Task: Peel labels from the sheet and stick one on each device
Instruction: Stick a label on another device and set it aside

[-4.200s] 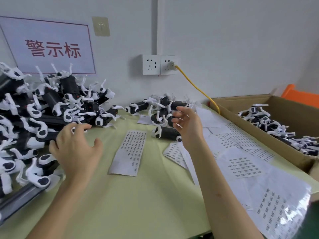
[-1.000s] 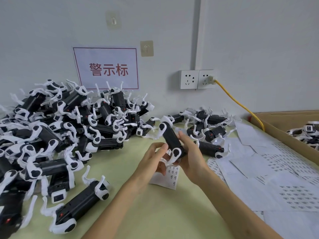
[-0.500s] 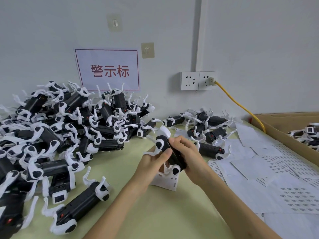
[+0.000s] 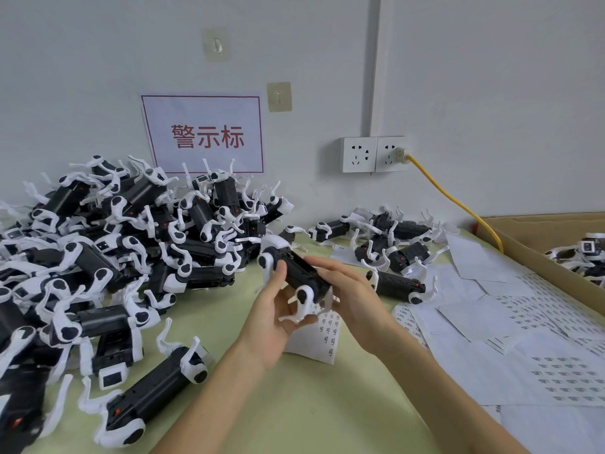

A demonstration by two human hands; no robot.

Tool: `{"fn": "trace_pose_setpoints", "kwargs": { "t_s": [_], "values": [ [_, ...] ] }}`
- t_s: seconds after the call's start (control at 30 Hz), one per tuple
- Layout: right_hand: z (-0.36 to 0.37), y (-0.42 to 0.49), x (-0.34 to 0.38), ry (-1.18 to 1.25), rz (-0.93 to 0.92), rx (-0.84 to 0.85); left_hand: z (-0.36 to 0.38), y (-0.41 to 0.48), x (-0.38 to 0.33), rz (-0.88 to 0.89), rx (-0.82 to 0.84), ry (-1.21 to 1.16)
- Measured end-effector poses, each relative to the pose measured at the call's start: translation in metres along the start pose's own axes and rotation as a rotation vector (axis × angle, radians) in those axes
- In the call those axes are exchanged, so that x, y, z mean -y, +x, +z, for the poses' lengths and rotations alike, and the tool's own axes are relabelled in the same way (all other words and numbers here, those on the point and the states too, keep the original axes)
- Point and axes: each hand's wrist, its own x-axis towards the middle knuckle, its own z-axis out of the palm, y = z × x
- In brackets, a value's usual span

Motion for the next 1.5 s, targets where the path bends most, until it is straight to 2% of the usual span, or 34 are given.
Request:
{"fn": "trace_pose_setpoints", "kwargs": {
  "t_s": [0.07, 0.23, 0.4, 0.47, 0.6, 0.7, 0.77, 0.87, 1.03, 1.37, 1.5],
  "values": [
    [0.004, -0.001, -0.001, -0.037, -0.008, 0.023, -0.003, 0.001, -0.003, 0.031, -0.075, -0.047],
    [0.010, -0.002, -0.006, -0.117, -0.009, 0.043, -0.005, 0.001, -0.003, 0.061, -0.122, -0.070],
    [0.003, 0.003, -0.009, -0.211, -0.059, -0.105, -0.010, 0.006, -0.004, 0.044, -0.202, -0.106],
    [-0.001, 0.005, -0.013, -0.423, -0.068, -0.155, -0.013, 0.008, -0.006, 0.035, -0.216, -0.129],
    [-0.009, 0.009, -0.028, -1.118, 0.006, -0.117, -0.018, 0.011, -0.008, 0.044, -0.192, -0.163],
    [-0.012, 0.010, -0.038, -1.267, 0.153, -0.042, -0.019, 0.012, -0.005, 0.038, -0.169, -0.153],
    [-0.014, 0.012, -0.042, -1.345, 0.190, 0.014, -0.020, 0.013, -0.004, 0.015, -0.160, -0.171],
    [-0.017, 0.012, -0.040, -1.372, 0.174, 0.042, -0.019, 0.013, -0.003, -0.012, -0.167, -0.180],
    [-0.019, 0.012, -0.035, -1.369, 0.178, 0.066, -0.020, 0.013, -0.005, -0.015, -0.245, -0.036],
    [-0.018, 0.011, -0.029, -1.233, 0.156, 0.007, -0.032, 0.013, -0.006, -0.257, -0.278, -0.204],
    [-0.018, 0.011, -0.028, -1.210, 0.133, 0.004, -0.035, 0.016, -0.005, -0.280, -0.285, -0.236]
  ]
}}
